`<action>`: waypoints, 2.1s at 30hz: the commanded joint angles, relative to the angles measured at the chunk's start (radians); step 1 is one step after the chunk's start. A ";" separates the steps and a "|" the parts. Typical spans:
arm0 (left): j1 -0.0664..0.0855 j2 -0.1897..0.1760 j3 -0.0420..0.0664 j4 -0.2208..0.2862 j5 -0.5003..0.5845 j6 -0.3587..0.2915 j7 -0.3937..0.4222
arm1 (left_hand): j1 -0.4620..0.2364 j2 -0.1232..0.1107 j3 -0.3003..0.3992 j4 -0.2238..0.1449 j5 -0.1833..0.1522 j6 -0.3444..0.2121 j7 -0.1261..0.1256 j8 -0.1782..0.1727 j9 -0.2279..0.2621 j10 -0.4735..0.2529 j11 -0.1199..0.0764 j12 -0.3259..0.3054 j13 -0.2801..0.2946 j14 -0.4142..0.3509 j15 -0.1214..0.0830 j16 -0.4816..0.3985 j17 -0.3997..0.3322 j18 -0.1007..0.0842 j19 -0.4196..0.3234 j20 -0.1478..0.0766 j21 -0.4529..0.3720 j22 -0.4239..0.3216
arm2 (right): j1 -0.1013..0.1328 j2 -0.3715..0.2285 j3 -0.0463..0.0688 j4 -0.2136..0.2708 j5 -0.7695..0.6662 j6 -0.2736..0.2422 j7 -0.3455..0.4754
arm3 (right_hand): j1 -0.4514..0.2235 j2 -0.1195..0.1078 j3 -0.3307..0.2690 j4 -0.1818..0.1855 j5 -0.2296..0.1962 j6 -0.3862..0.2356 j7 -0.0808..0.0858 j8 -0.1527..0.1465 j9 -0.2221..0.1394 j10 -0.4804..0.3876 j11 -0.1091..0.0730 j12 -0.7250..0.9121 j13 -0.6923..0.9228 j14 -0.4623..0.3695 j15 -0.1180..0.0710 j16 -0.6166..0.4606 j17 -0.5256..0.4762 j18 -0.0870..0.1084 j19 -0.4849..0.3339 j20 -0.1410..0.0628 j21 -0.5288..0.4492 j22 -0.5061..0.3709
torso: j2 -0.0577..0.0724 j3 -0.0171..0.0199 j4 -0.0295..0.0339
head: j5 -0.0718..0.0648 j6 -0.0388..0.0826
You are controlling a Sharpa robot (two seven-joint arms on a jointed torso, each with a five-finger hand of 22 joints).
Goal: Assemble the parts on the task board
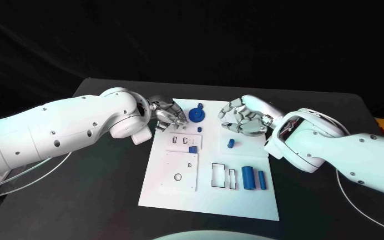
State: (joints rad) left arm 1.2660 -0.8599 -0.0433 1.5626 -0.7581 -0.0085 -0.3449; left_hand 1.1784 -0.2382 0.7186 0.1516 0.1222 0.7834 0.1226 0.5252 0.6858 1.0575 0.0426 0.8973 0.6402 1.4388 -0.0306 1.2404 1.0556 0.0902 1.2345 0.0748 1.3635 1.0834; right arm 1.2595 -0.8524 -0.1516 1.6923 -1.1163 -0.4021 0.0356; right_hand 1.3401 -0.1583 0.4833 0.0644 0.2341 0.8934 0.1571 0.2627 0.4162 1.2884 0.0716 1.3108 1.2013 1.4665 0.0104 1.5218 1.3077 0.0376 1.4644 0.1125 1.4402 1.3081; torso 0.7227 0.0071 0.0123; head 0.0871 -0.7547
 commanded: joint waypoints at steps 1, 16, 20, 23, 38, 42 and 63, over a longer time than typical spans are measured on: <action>-0.002 -0.016 0.001 0.008 0.133 -0.117 0.148 | 0.013 0.000 -0.009 -0.001 -0.001 -0.015 0.019 -0.034 -0.036 -0.018 0.013 -0.024 -0.023 -0.013 0.015 -0.015 -0.018 0.024 -0.038 0.010 -0.035 -0.058 | -0.004 0.024 -0.001 0.015 -0.274 0.104 -0.061 | 0.000 -0.006 0.007 -0.002 -0.008 0.009 -0.003 0.005 -0.002 0.011 -0.002 0.008 0.008 0.076 -0.011 0.004 0.131 -0.002 0.021 -0.005 0.005 0.176 | 0.000 -0.0013 0.0019 | -0.001 -0.001; -0.010 -0.070 0.000 0.029 0.260 -0.221 0.289 | 0.039 -0.004 -0.021 -0.017 0.000 0.006 0.033 -0.086 -0.120 -0.043 0.026 -0.063 -0.077 -0.047 0.029 -0.042 -0.059 0.044 -0.102 0.025 -0.107 -0.167 | -0.032 0.161 -0.011 0.004 -0.586 0.195 -0.116 | 0.024 -0.022 0.088 -0.068 -0.058 0.016 -0.029 -0.014 -0.027 0.011 -0.026 0.002 0.007 0.076 -0.033 0.003 0.133 -0.002 0.020 -0.024 0.003 0.178 | 0.003 -0.0033 0.0016 | 0.005 -0.007; -0.010 -0.074 0.000 0.030 0.267 -0.235 0.303 | 0.043 -0.003 -0.021 -0.020 0.000 0.009 0.033 -0.088 -0.125 -0.043 0.026 -0.063 -0.080 -0.047 0.029 -0.042 -0.060 0.044 -0.102 0.026 -0.109 -0.168 | -0.037 0.185 -0.012 -0.008 -0.633 0.193 -0.119 | 0.026 -0.023 0.144 -0.104 -0.064 0.024 -0.039 -0.028 -0.038 0.016 -0.043 0.004 0.013 0.077 -0.048 0.004 0.138 -0.003 0.022 -0.038 0.006 0.183 | 0.002 -0.0020 0.0012 | 0.006 -0.009; -0.010 -0.076 0.000 0.030 0.270 -0.237 0.308 | 0.045 -0.004 -0.021 -0.021 0.000 0.011 0.033 -0.089 -0.127 -0.043 0.026 -0.063 -0.081 -0.048 0.029 -0.042 -0.061 0.045 -0.103 0.026 -0.110 -0.170 | -0.039 0.202 -0.013 -0.020 -0.667 0.194 -0.124 | 0.023 -0.025 0.168 -0.123 -0.066 0.020 -0.044 -0.039 -0.045 0.019 -0.054 0.006 0.017 0.078 -0.056 0.005 0.141 -0.003 0.024 -0.045 0.009 0.185 | 0.002 -0.0013 0.0008 | 0.007 -0.011; -0.010 -0.077 0.000 0.028 0.273 -0.239 0.305 | 0.046 -0.004 -0.023 -0.023 0.000 0.013 0.033 -0.090 -0.129 -0.044 0.026 -0.064 -0.083 -0.049 0.029 -0.043 -0.062 0.045 -0.103 0.026 -0.111 -0.172 | -0.052 0.256 -0.019 -0.062 -0.727 0.247 -0.116 | 0.018 -0.028 0.207 -0.163 -0.082 0.010 -0.071 -0.060 -0.055 0.032 -0.076 0.019 0.036 0.080 -0.075 0.007 0.148 -0.004 0.025 -0.063 0.009 0.189 | 0.003 0.0002 0.0010 | 0.016 -0.024; -0.010 -0.077 0.000 0.027 0.273 -0.241 0.303 | 0.046 -0.004 -0.023 -0.023 0.000 0.013 0.033 -0.090 -0.129 -0.044 0.026 -0.064 -0.083 -0.049 0.029 -0.043 -0.062 0.045 -0.103 0.026 -0.111 -0.172 | -0.054 0.264 -0.021 -0.073 -0.729 0.264 -0.115 | 0.017 -0.029 0.208 -0.164 -0.083 0.011 -0.072 -0.060 -0.055 0.033 -0.077 0.021 0.038 0.080 -0.076 0.007 0.149 -0.004 0.025 -0.064 0.009 0.189 | 0.003 -0.0001 -0.0005 | 0.018 -0.028; -0.010 -0.077 0.000 0.028 0.273 -0.238 0.288 | 0.047 -0.005 -0.025 -0.023 -0.001 0.016 0.033 -0.091 -0.133 -0.044 0.027 -0.064 -0.085 -0.048 0.029 -0.040 -0.059 0.044 -0.099 0.026 -0.110 -0.167 | -0.065 0.287 -0.025 -0.113 -0.734 0.259 -0.111 | 0.013 -0.024 0.217 -0.174 -0.095 0.019 -0.074 -0.059 -0.054 0.038 -0.080 0.027 0.047 0.081 -0.079 0.008 0.153 -0.004 0.026 -0.068 0.011 0.191 | 0.002 0.0005 -0.0015 | 0.023 -0.035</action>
State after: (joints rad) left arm 1.2558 -0.9379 -0.0441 1.5883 -0.4922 -0.2445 -0.0575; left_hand 1.2178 -0.2411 0.6939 0.1323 0.1221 0.7902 0.1553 0.4389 0.5535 1.0205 0.0697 0.8393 0.5562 1.3987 -0.0014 1.2035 0.9957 0.1163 1.1379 0.0984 1.2550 0.9144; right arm 1.1965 -0.5677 -0.1763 1.5820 -1.8312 -0.1595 -0.0791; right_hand 1.3529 -0.1818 0.6971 -0.1078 0.1428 0.9101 0.0862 0.2083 0.3626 1.3256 -0.0054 1.3326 1.2474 1.4646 -0.0628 1.5257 1.3073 0.0377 1.4660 0.0537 1.4483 1.3074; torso 0.7248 0.0074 0.0113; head 0.1096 -0.7890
